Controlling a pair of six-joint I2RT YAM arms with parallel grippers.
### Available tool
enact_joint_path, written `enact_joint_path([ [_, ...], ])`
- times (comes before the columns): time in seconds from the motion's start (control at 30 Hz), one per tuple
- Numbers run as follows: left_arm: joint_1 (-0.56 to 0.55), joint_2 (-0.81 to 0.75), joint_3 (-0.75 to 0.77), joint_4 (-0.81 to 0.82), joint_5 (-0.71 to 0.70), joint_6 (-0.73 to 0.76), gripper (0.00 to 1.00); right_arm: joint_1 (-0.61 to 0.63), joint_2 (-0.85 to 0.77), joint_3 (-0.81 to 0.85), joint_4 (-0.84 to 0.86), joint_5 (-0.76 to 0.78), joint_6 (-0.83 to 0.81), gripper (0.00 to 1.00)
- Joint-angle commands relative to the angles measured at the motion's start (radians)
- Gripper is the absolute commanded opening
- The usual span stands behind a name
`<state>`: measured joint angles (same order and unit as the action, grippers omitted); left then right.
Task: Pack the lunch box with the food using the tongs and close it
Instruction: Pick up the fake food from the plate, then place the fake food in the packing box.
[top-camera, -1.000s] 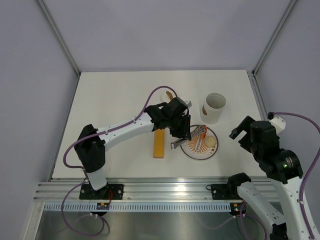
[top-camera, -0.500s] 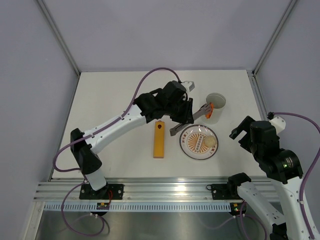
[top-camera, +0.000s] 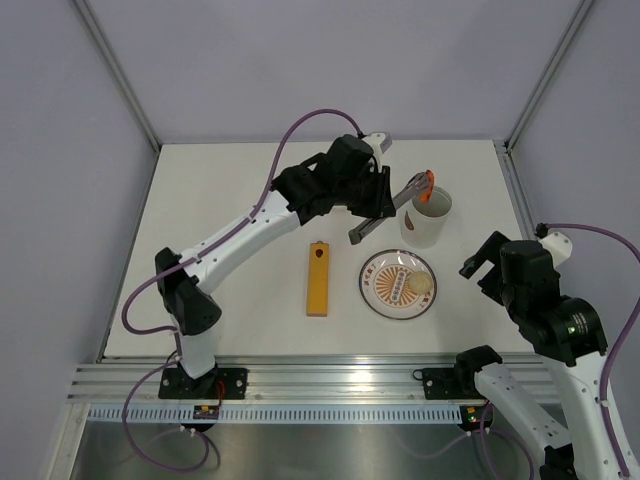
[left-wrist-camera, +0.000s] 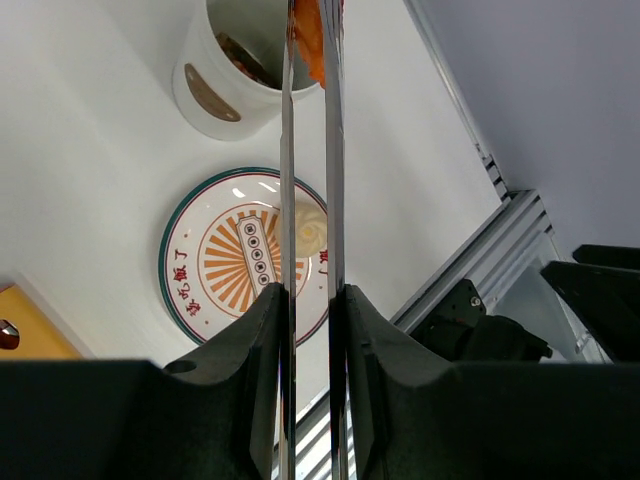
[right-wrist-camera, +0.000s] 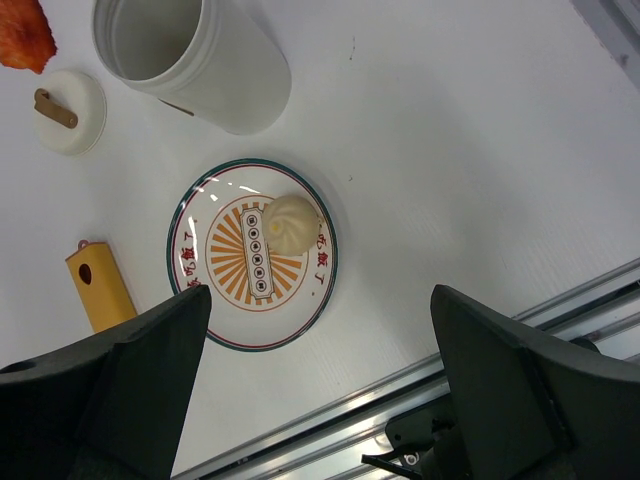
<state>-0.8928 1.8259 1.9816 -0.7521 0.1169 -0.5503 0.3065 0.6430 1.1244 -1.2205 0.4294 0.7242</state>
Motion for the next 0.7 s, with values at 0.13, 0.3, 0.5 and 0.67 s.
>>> enact_joint_path([
  [0.13, 0.023, 0.088, 0.057, 0.123, 0.055, 0.013, 0.00, 0.002, 0.027, 0.054, -0.007, 0.032, -0.003, 0.99],
  [0.3, 0.028, 0.131, 0.059, 0.140, 0.069, 0.016, 0.00, 0.002, 0.024, 0.060, -0.010, 0.023, 0.003, 0.99],
  [0.5, 0.032, 0.171, 0.060, 0.139, 0.082, 0.013, 0.00, 0.002, 0.024, 0.058, -0.017, 0.031, 0.007, 1.00],
  [0.67, 0.034, 0.181, 0.060, 0.129, 0.082, 0.018, 0.17, 0.002, 0.018, 0.049, -0.020, 0.029, 0.014, 1.00],
])
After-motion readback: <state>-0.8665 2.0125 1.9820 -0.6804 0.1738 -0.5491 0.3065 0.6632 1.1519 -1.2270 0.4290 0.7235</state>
